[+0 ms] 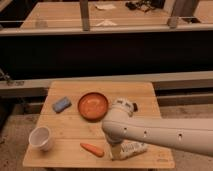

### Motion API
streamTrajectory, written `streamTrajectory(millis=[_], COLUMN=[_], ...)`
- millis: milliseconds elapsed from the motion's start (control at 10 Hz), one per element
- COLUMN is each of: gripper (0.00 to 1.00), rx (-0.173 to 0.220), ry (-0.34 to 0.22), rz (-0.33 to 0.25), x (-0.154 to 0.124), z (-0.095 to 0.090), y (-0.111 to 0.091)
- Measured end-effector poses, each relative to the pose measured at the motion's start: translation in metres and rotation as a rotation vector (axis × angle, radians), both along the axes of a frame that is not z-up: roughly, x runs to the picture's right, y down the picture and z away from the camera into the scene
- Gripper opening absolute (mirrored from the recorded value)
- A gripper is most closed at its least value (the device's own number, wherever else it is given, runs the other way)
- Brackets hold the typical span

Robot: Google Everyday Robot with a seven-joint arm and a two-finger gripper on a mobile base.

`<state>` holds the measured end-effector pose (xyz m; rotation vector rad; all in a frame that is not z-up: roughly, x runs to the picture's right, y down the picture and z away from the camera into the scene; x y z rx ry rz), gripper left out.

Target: Drag the pepper across the table

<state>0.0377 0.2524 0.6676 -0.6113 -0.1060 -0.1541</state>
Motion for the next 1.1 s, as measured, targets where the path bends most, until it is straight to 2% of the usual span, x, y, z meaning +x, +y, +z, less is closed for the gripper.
streamTrajectory(millis=[300,800,1100], gripper=[0.75,0.75,0.75], rx=[-0.016,-0.021,-0.032], ry=[0.017,0.021,0.037], rz=[0.029,0.044,0.075], x=[-0.005,-0.009,-0.013], z=[0.001,0.002,0.004], y=[0.005,0.015,0.02])
